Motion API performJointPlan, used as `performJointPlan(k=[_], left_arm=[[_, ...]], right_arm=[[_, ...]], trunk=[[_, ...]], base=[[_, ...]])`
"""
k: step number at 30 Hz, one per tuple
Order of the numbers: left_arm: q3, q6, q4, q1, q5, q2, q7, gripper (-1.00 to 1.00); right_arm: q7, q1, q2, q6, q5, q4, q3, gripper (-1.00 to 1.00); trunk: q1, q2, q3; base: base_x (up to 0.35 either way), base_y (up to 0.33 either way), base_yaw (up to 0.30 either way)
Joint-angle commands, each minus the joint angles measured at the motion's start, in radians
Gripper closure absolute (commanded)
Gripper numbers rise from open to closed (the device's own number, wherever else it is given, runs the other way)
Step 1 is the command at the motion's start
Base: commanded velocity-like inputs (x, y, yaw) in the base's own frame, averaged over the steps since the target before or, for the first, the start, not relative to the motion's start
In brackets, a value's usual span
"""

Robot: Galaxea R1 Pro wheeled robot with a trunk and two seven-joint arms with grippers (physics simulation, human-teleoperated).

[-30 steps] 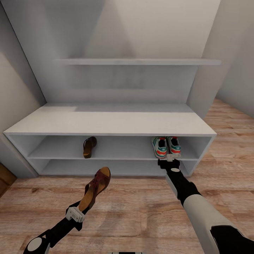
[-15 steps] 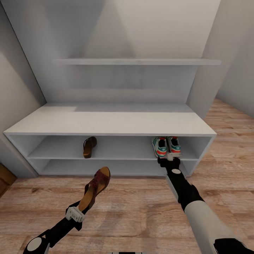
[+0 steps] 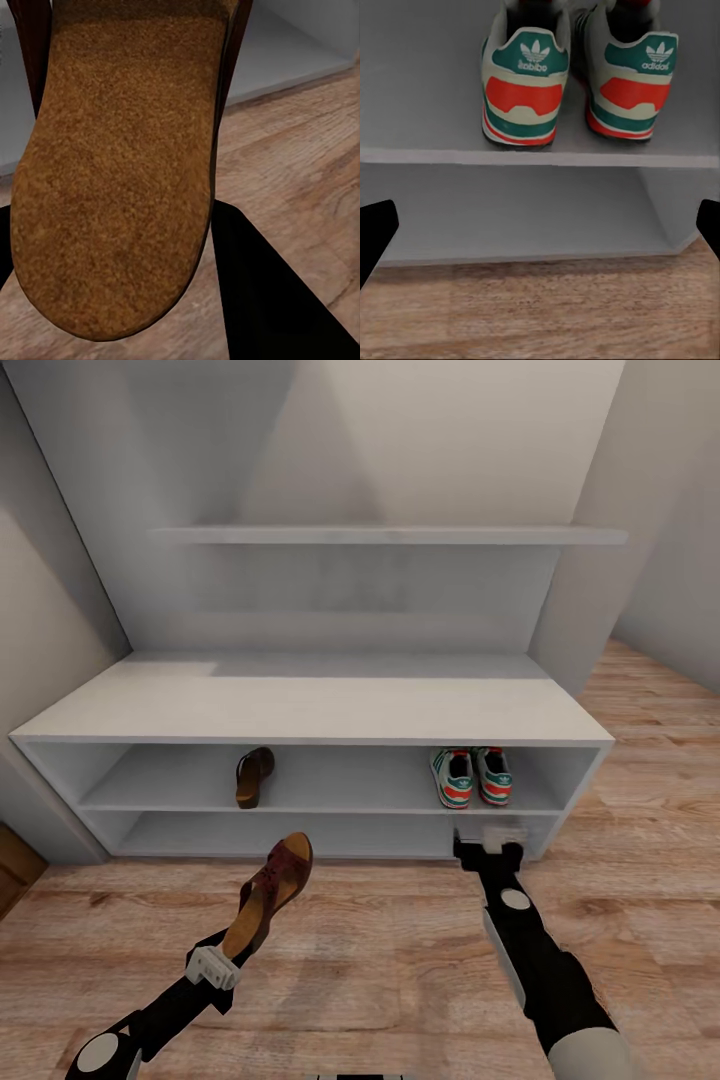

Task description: Pick up the two gym shoes and the two sandals from the corridor floor and place them onto the hallstand (shoe rack) in the corridor, making sure they are on the rack and not on the floor. Arrange them so the two gym shoes are next to each other and the two sandals are next to each other.

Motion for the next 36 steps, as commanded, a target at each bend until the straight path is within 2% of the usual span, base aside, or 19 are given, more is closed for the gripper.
performJointPlan(k=[1,3,4,6,7,10,13,16,26,36], left_arm=[[0.003,-0.009,-0.001,-0.001,-0.013,-0.001,-0.003,1.00],[0.003,-0.010,-0.001,-0.001,-0.013,-0.001,-0.001,1.00],[0.003,-0.010,-0.001,-0.001,-0.013,-0.001,-0.001,1.00],[0.003,-0.010,-0.001,-0.001,-0.013,-0.001,0.000,1.00],[0.003,-0.010,-0.001,-0.001,-0.013,-0.001,0.000,1.00],[0.003,-0.011,-0.001,-0.001,-0.013,-0.001,0.001,1.00],[0.003,-0.011,-0.001,-0.001,-0.013,-0.001,0.001,1.00],[0.003,-0.011,-0.001,-0.001,-0.013,-0.001,0.002,1.00],[0.006,-0.011,-0.001,-0.001,-0.013,-0.001,0.004,1.00],[0.025,-0.012,-0.001,-0.002,-0.013,-0.004,0.004,1.00]], right_arm=[[-0.006,0.001,0.000,0.008,0.007,-0.002,0.002,-1.00],[-0.005,0.060,0.000,0.006,0.007,-0.046,0.008,-1.00],[-0.005,0.060,0.000,0.006,0.007,-0.046,0.008,-1.00],[0.000,0.125,-0.001,0.003,0.007,-0.094,0.018,-1.00],[0.000,0.125,-0.001,0.003,0.007,-0.094,0.018,-1.00],[0.014,0.208,-0.006,0.001,0.008,-0.171,0.028,-1.00],[0.019,0.236,-0.009,0.000,0.008,-0.194,0.030,-1.00],[0.034,0.312,-0.016,-0.001,0.006,-0.256,0.032,-1.00],[0.051,0.420,-0.021,-0.002,0.006,-0.348,0.036,-1.00],[0.054,0.471,-0.022,-0.016,0.008,-0.369,0.038,-1.00]], trunk=[[0.000,0.000,-0.001],[0.000,0.000,-0.001],[0.000,0.000,-0.001],[0.000,0.000,-0.001],[0.000,0.000,-0.001],[0.000,0.000,-0.001],[0.000,0.000,-0.001],[0.000,0.000,-0.001],[0.000,0.000,-0.001],[0.000,0.000,-0.001]], base=[[0.000,0.000,0.000],[0.000,0.000,0.000],[0.000,0.000,0.000],[0.000,0.000,0.000],[0.000,0.000,0.000],[0.000,0.000,0.000],[0.000,0.000,0.000],[0.000,0.000,0.000],[0.000,0.000,0.000],[0.000,0.000,0.000]])
